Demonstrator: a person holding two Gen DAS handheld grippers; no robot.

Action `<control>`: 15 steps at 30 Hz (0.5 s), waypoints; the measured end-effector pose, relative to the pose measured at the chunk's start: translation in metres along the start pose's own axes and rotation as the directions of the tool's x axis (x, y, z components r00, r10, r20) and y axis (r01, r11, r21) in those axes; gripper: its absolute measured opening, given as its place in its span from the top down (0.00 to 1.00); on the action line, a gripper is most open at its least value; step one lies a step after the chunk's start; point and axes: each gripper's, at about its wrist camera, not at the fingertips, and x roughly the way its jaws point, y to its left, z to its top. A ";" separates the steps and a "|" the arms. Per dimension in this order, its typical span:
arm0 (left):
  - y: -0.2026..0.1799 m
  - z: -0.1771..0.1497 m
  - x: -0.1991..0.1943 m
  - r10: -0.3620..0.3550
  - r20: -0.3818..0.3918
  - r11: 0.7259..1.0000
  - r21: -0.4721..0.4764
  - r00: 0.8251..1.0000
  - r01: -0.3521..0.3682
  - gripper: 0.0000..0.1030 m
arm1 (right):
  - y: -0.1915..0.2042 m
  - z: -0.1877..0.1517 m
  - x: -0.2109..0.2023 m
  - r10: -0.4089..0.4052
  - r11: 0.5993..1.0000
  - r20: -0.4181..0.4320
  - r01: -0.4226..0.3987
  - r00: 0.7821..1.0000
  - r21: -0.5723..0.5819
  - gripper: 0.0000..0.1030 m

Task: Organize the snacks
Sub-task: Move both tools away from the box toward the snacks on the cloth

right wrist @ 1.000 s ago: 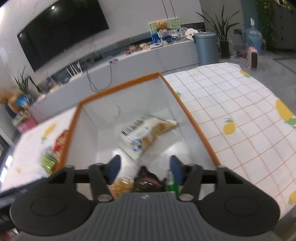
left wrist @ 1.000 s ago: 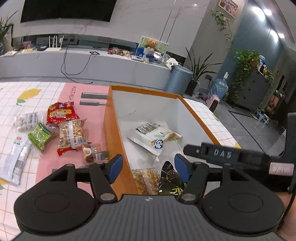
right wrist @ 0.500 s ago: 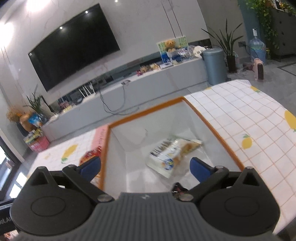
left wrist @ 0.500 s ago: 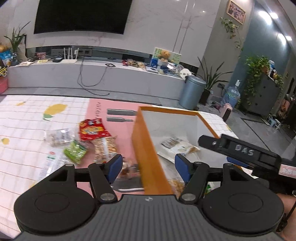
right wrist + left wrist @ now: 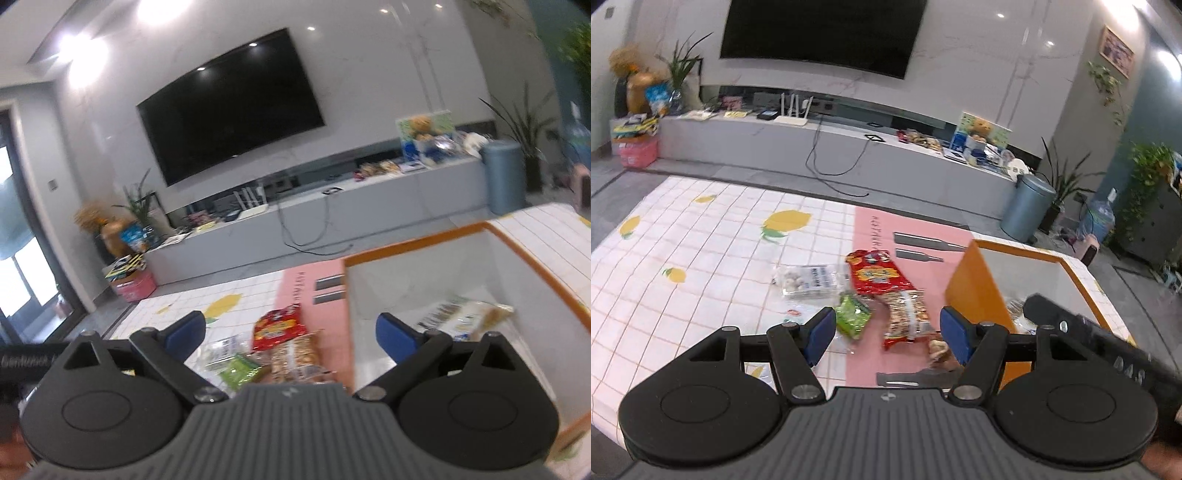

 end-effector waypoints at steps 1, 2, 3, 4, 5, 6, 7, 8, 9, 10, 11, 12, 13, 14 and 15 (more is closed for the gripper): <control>0.006 -0.001 0.000 -0.006 0.005 1.000 -0.010 1.000 0.007 0.26 | 0.004 -0.005 0.000 0.011 1.000 0.014 -0.011 1.000 -0.007 0.08; 0.011 -0.001 0.000 -0.011 0.012 1.000 -0.018 1.000 0.011 0.26 | 0.007 -0.009 0.000 0.024 1.000 0.026 -0.024 0.999 -0.015 0.09; 0.016 -0.002 0.001 -0.013 0.016 1.000 -0.023 1.000 0.013 0.26 | 0.013 -0.015 0.001 0.041 0.999 0.043 -0.040 0.998 -0.028 0.10; 0.020 -0.003 0.002 -0.015 0.016 1.000 -0.024 1.000 0.015 0.26 | 0.018 -0.020 0.000 0.059 0.997 0.061 -0.056 0.996 -0.045 0.11; 0.025 -0.004 0.002 -0.018 0.016 1.000 -0.024 1.000 0.018 0.26 | 0.022 -0.026 0.000 0.067 0.996 0.074 -0.063 0.995 -0.062 0.11; 0.030 -0.003 0.003 -0.021 0.016 0.999 -0.028 1.000 0.022 0.26 | 0.028 -0.032 0.001 0.068 0.995 0.088 -0.061 0.994 -0.082 0.14; 0.033 -0.004 0.004 -0.025 0.018 0.999 -0.034 1.000 0.025 0.26 | 0.032 -0.036 0.004 0.057 0.994 0.092 -0.047 0.994 -0.102 0.17; 0.036 -0.005 0.005 -0.028 0.020 0.999 -0.040 0.999 0.029 0.26 | 0.036 -0.042 0.008 0.034 0.992 0.086 -0.024 0.996 -0.122 0.19; 0.041 -0.005 0.006 -0.030 0.020 0.998 -0.049 0.999 0.031 0.25 | 0.041 -0.048 0.014 0.011 0.989 0.074 0.000 0.997 -0.145 0.24; 0.044 -0.005 0.008 -0.029 0.017 0.998 -0.058 0.999 0.030 0.24 | 0.044 -0.053 0.021 -0.005 0.987 0.059 0.014 0.998 -0.160 0.28; 0.048 -0.005 0.012 -0.026 0.010 0.998 -0.065 1.000 0.027 0.24 | 0.046 -0.058 0.027 -0.014 0.986 0.042 0.021 0.999 -0.167 0.29; 0.052 -0.005 0.016 -0.020 -0.001 0.997 -0.071 1.000 0.020 0.24 | 0.047 -0.063 0.033 -0.016 0.986 0.026 0.020 1.000 -0.167 0.31; 0.055 -0.006 0.019 -0.016 -0.009 0.997 -0.072 1.000 0.016 0.24 | 0.048 -0.067 0.039 -0.008 0.986 0.015 0.011 1.000 -0.166 0.31; 0.058 -0.007 0.022 -0.015 -0.017 0.997 -0.072 1.000 0.013 0.24 | 0.048 -0.071 0.043 0.004 0.986 0.012 -0.002 1.000 -0.168 0.31; 0.062 -0.008 0.025 -0.011 -0.023 0.997 -0.073 1.000 0.010 0.24 | 0.050 -0.075 0.048 0.013 0.984 0.013 -0.010 1.000 -0.178 0.32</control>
